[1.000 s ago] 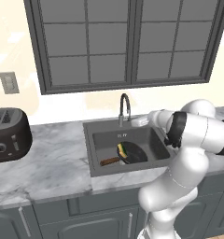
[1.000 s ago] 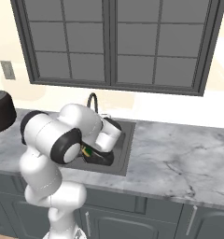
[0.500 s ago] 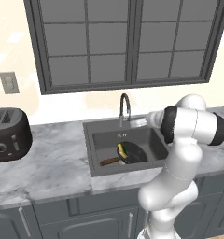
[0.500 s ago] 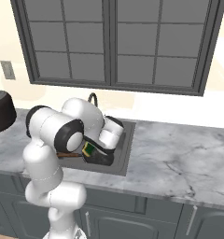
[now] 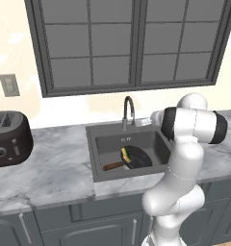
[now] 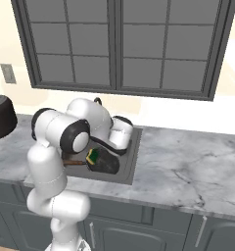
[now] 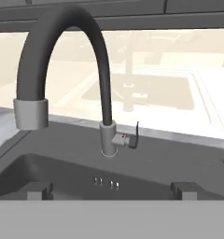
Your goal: Pick the pan and sponge and place them into the sink. Then turn on the water.
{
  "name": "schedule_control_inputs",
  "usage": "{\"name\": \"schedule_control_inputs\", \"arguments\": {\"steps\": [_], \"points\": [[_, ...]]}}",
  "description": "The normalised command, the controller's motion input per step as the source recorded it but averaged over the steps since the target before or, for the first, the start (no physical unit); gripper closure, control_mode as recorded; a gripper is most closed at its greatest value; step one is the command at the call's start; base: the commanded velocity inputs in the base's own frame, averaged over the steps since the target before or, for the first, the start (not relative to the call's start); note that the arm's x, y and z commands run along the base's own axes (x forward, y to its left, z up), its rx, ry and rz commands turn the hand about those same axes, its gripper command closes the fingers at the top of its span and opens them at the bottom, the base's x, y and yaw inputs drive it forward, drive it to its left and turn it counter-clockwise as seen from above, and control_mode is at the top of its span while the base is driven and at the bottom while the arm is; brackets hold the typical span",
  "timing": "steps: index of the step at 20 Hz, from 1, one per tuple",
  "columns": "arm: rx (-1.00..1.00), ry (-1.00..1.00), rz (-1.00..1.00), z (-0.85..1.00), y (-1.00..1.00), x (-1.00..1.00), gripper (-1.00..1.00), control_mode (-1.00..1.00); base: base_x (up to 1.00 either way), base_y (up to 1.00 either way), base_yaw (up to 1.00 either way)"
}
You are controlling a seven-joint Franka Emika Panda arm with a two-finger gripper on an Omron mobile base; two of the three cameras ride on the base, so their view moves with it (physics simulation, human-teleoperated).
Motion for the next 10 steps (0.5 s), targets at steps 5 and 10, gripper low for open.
{"name": "schedule_control_inputs", "arguments": {"steps": [5, 10], "points": [[0.06, -0.07, 0.08, -0.09, -0.26, 0.25, -1.00, -1.00, 0.00, 0.00, 0.00], [0.06, -0.05, 0.04, -0.12, -0.24, 0.26, -1.00, -1.00, 0.00, 0.00, 0.00]]}}
